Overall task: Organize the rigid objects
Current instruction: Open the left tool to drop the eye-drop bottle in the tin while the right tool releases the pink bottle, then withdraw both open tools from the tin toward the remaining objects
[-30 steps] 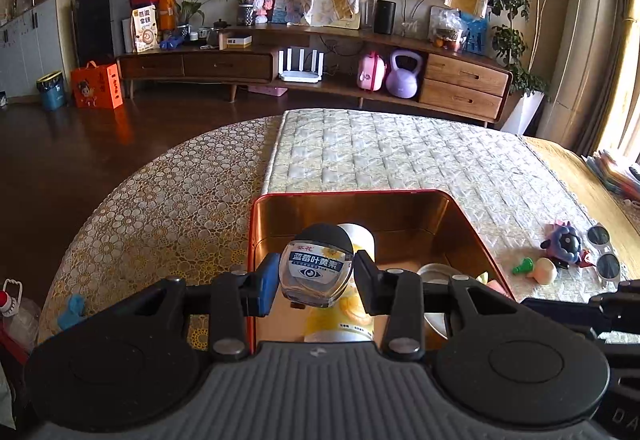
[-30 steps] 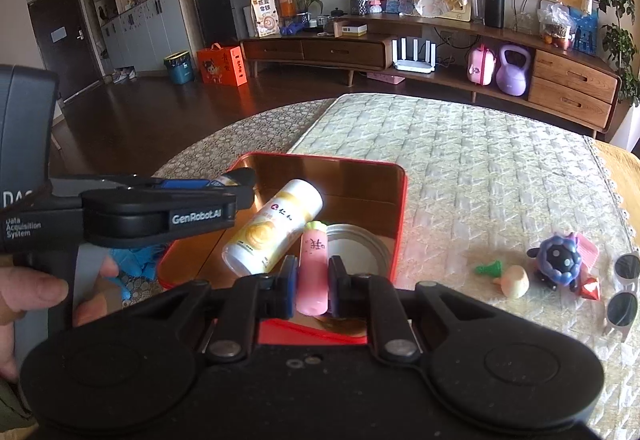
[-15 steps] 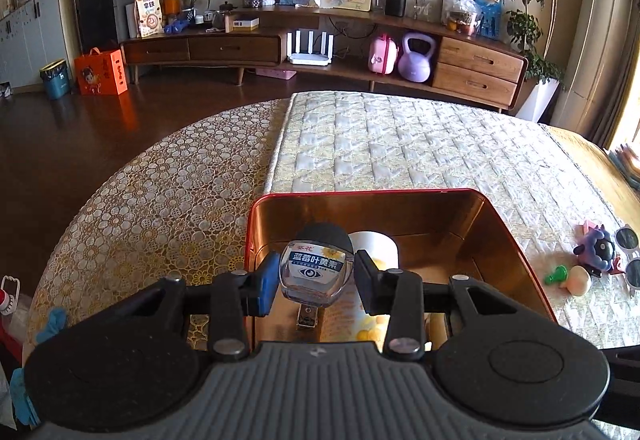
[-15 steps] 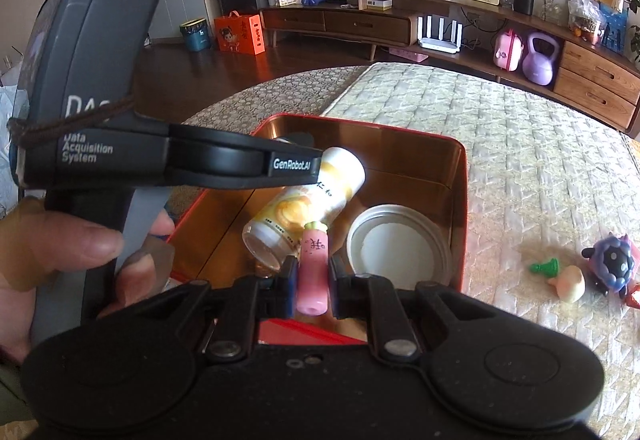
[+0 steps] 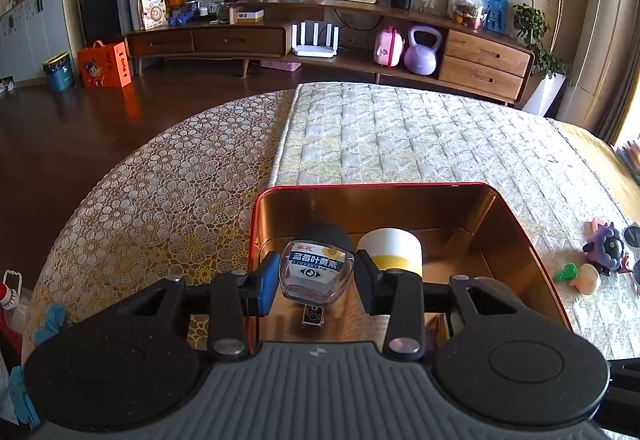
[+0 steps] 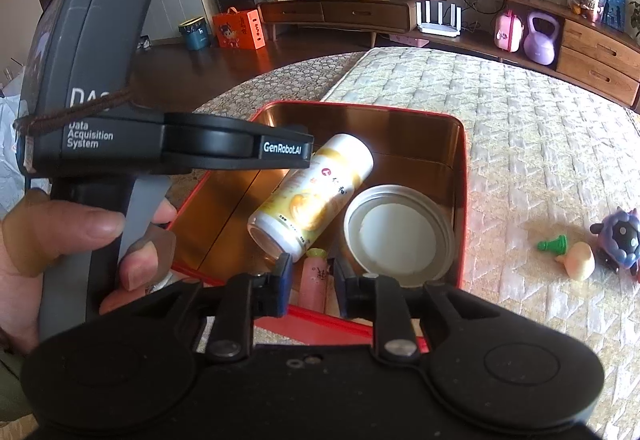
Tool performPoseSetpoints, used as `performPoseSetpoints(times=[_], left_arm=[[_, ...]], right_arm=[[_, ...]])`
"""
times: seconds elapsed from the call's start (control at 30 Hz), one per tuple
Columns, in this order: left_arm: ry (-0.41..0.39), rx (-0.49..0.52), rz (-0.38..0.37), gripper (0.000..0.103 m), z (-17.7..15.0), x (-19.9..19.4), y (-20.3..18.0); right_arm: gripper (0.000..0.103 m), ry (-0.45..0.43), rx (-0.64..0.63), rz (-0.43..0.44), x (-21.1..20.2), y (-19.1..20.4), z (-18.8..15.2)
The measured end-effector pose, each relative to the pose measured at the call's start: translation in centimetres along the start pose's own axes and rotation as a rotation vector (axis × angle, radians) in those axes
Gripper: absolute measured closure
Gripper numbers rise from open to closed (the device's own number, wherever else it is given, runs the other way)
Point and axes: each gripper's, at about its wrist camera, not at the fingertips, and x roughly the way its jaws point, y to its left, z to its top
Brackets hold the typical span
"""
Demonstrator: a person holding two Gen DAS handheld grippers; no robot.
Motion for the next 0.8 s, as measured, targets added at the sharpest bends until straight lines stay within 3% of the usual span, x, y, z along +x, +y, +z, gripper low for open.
performPoseSetpoints(times=[0.1,0.23,0.37,0.6,0.67,0.8], left_arm=[[0.003,0.003,0.003,0.064,-0.2,-0.2,-0.1],[0.009,-0.010,-0.007,0.064,-0.4,-0.7,0.1],[-0.001,-0.011,-0.019,0.049,-0.6,-1.3,0.0],[-0.030,0.017,-0.021,0.048,-1.0,-3.5,-0.9],[-0.047,0.022,-0.031,0.038,-1.1,-4.3,-1.2],[-0.068,0.043,-0.064,0.035,-1.3,-5.9,-2.2]], right_arm=[[0.067,-0.011,0.014,0.020,-0.5,-0.1,0.1],[0.060,-0.026,0.012,0.022,-1.2,0.1,0.0],[0.049,-0.034,0.010,0.033,-1.8,0.3,0.1],[0.044,-0.072,-0.020,0.036,-3.9,0.8,-0.3],[0.040,-0.082,-0.013,0.036,-4.5,0.7,-0.4],[0.034,-0.103,0.007,0.033,-6.0,-0.1,-0.9]])
